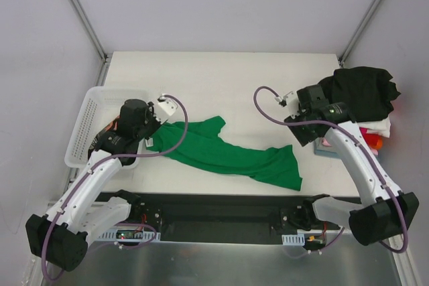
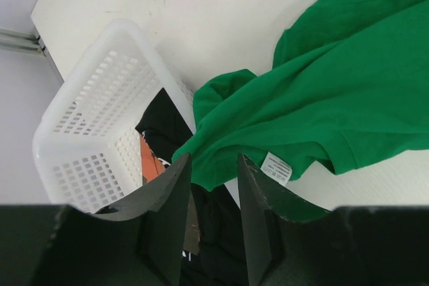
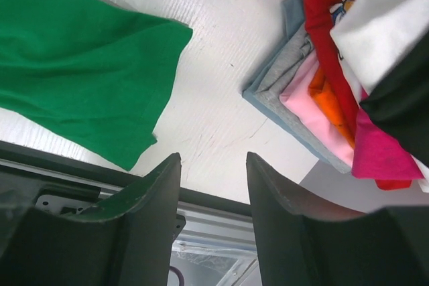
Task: Fold and stack the t-shirts
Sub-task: Flatten out the tshirt
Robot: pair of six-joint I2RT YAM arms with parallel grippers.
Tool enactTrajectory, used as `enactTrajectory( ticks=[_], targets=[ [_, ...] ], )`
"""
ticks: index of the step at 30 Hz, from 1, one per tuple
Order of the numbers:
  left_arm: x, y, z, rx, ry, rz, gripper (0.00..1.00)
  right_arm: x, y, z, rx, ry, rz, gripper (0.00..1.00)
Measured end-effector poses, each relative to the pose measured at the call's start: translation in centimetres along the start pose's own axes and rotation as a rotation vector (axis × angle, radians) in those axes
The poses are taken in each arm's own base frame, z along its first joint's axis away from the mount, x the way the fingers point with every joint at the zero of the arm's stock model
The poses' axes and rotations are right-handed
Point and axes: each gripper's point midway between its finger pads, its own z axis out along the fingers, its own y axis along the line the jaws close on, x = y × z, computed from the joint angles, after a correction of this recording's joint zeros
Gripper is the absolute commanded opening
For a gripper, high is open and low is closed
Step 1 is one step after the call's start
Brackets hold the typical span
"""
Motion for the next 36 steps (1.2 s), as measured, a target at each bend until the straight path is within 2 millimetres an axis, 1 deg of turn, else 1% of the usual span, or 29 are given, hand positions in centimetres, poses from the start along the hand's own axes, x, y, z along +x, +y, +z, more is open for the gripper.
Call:
enactTrajectory(
  ticks=[3,6,10,12,14,18,22,25,27,31,33,35,36],
  targets=[
    [0.1,-0.6,-0.2,0.03,0.0,-0.005,0.42,-0.5,0.1,1.6,-0.013,0.037,-0.008,0.45],
    [0.2,-1.1,0.1,0.064,0.017,-0.007,0.42,-1.2,0.2,3.5,-0.026,0.072,-0.014,0.44],
    [-0.4,-1.0,1.5,0.094,0.056,-0.009,0.42,-2.4,0.4,5.5,-0.047,0.095,-0.014,0.44],
    [-0.5,-1.0,2.3,0.106,0.075,-0.008,0.44,-3.1,0.5,5.9,-0.058,0.084,-0.012,0.45],
    [-0.3,-1.2,2.6,0.115,0.087,-0.005,0.47,-3.5,0.5,6.0,-0.06,0.072,-0.012,0.46],
    [-0.7,-0.9,3.0,0.116,0.09,-0.001,0.46,-3.9,0.4,6.1,-0.056,0.057,-0.01,0.46],
    [-2.4,0.1,4.2,0.106,0.073,-0.002,0.5,-4.4,0.3,6.2,-0.046,0.033,-0.013,0.47],
    [-4.1,0.4,5.2,0.124,0.046,-0.01,0.56,-4.6,0.5,6.4,-0.041,0.022,-0.03,0.47],
    [-5.6,0.5,6.1,0.151,0.024,-0.022,0.62,-4.8,0.7,6.5,-0.038,0.021,-0.045,0.47],
    [-9.0,0.4,8.9,0.212,-0.021,-0.056,0.69,-5.3,0.7,6.5,-0.019,0.006,-0.059,0.46],
    [-10.4,-0.7,10.7,0.255,-0.028,-0.053,0.71,-5.5,0.2,6.5,0.007,0.0,-0.06,0.46],
    [-11.4,-2.6,12.5,0.307,-0.021,-0.046,0.74,-5.7,-0.4,6.5,0.044,-0.004,-0.056,0.46],
    [-11.5,-3.9,13.4,0.34,-0.012,-0.041,0.74,-5.8,-0.8,6.6,0.068,-0.005,-0.054,0.46]
  ],
)
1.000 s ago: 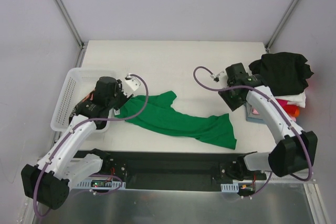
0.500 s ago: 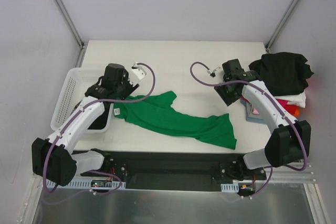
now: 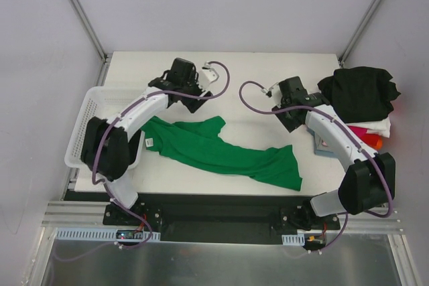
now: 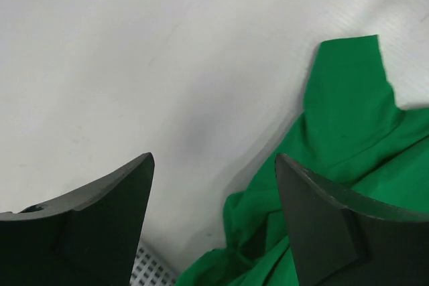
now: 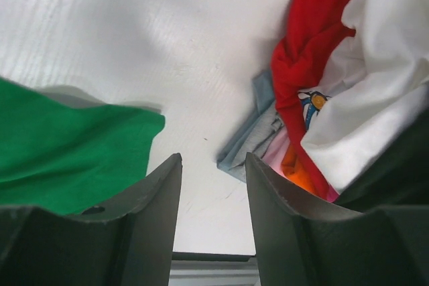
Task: Fold and stack the t-shirts
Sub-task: Flatten out the tshirt
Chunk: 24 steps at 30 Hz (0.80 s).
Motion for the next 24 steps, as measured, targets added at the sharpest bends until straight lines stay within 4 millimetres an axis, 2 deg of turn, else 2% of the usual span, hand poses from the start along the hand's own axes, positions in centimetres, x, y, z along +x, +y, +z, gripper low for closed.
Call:
enactTrajectory(
  ticks=[3,6,12,24],
  targets=[
    [0.2,-2.2,2.8,0.078,0.033,-0.013,0.76,0.5,-0.9,0.5,0.052,0.016,0.01,0.46],
    [1.2,-3.9,4.7,0.137,0.076,-0.035,0.78,1.5,-1.6,0.9,0.086,0.047,0.021,0.46],
    [2.5,-5.7,5.8,0.179,0.131,-0.049,0.8,3.1,-3.0,1.3,0.128,0.092,0.059,0.45],
    [2.4,-9.5,8.8,0.253,0.174,0.006,0.8,3.3,-3.4,1.4,0.136,0.092,0.073,0.43]
  ],
)
